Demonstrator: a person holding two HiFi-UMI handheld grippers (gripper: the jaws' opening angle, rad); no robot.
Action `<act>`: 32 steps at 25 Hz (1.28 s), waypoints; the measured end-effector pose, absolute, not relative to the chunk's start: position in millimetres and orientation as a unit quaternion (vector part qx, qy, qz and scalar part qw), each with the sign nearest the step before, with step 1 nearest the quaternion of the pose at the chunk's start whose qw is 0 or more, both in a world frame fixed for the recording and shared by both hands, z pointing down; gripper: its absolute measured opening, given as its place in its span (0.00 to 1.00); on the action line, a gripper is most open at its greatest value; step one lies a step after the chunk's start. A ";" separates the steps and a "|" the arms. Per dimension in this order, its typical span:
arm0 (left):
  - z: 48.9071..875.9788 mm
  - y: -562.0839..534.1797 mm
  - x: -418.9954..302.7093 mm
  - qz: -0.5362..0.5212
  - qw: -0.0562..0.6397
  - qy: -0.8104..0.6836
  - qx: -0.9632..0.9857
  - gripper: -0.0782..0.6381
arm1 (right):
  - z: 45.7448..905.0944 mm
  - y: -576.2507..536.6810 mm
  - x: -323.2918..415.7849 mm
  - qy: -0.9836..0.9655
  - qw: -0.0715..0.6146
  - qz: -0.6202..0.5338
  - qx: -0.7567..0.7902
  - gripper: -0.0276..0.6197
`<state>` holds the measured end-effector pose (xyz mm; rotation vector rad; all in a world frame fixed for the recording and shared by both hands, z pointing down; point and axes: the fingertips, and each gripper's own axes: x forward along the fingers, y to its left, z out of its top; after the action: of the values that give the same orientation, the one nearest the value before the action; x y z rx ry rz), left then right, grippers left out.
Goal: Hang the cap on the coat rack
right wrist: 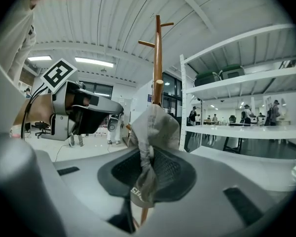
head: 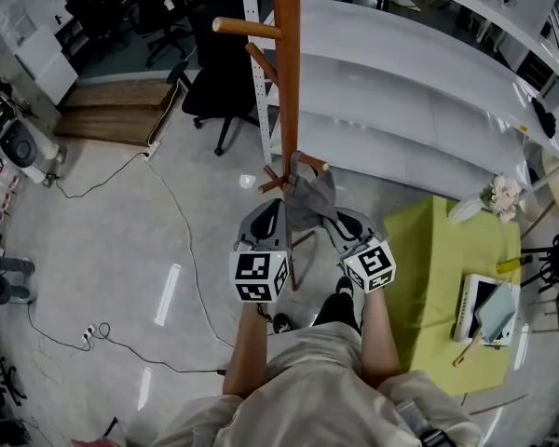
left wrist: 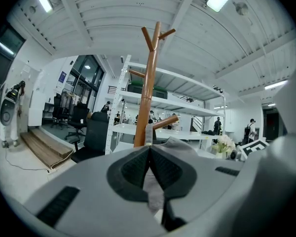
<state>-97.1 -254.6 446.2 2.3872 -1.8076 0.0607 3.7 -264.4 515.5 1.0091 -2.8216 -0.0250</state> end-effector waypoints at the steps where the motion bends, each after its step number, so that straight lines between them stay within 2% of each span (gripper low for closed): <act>1: 446.4 -253.4 -97.6 0.020 0.074 -0.602 0.795 0.12 | 514.8 -263.7 4.3 -0.938 0.067 -0.008 0.340 0.13; 12: 448.1 -239.9 -101.2 0.020 0.075 -0.601 0.795 0.12 | 511.6 -251.6 1.9 -0.936 0.041 0.007 0.351 0.19; 20: 454.6 -226.8 -101.2 0.026 0.080 -0.596 0.799 0.12 | 505.7 -247.0 23.6 -0.919 -0.014 0.058 0.389 0.23; 32: 469.2 -211.2 -107.8 0.041 0.087 -0.590 0.802 0.12 | 511.4 -225.4 17.2 -0.919 0.010 0.058 0.391 0.23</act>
<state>-107.8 -211.2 469.2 2.3872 -1.7579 0.1213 17.2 -225.4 511.4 1.2199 -2.8679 0.1810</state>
